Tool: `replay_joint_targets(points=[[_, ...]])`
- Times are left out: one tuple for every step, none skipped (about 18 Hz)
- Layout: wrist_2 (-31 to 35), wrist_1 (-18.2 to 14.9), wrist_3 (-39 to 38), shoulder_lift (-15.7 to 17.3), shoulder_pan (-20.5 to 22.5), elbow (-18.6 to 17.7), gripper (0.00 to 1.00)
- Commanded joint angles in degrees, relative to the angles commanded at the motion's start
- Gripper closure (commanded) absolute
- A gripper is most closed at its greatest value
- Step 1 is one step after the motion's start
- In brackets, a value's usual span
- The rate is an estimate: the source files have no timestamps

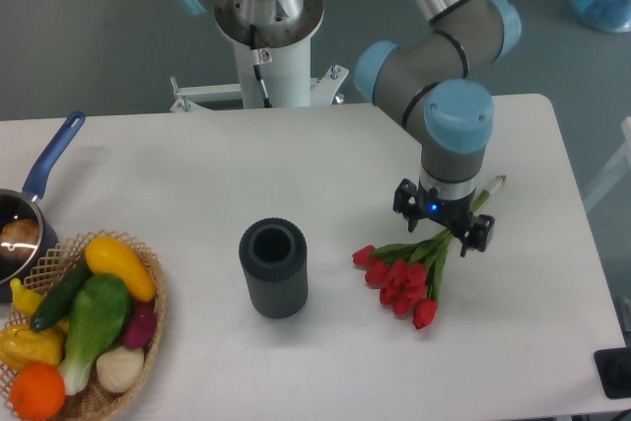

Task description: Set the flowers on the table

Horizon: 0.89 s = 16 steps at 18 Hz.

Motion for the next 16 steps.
replay_joint_targets(points=[[-1.7, 1.6, -2.5, 0.9, 0.4, 0.1, 0.0], [-1.9, 3.0, -4.4, 1.8, 0.5, 0.6, 0.0], [-1.8, 3.4, -4.9, 2.4, 0.5, 1.2, 0.0], [-1.7, 3.5, -4.9, 2.6, 0.6, 1.9, 0.0], [-1.6, 3.4, -4.9, 3.1, 0.8, 2.8, 0.0], [-1.5, 3.4, -4.9, 3.6, 1.1, 3.3, 0.0], [-1.3, 3.3, -4.9, 4.0, 1.8, 3.3, 0.0], [-1.0, 3.3, -4.7, 4.7, 2.3, 3.2, 0.0], [-0.9, 3.3, -4.2, 5.4, 3.0, 3.2, 0.0], [-0.9, 3.4, -3.5, 5.8, 3.6, 3.2, 0.0], [-1.1, 3.4, -2.8, 6.1, 4.0, 3.1, 0.0], [-1.2, 3.4, -2.1, 6.3, 4.3, 3.1, 0.0], [-1.2, 3.4, -2.0, 6.5, 4.3, 3.0, 0.0], [-1.2, 3.4, -2.0, 6.5, 4.3, 3.1, 0.0], [-1.2, 3.4, -2.0, 6.5, 4.4, 3.0, 0.0], [-1.3, 3.4, -2.0, 6.5, 4.4, 3.1, 0.0]])
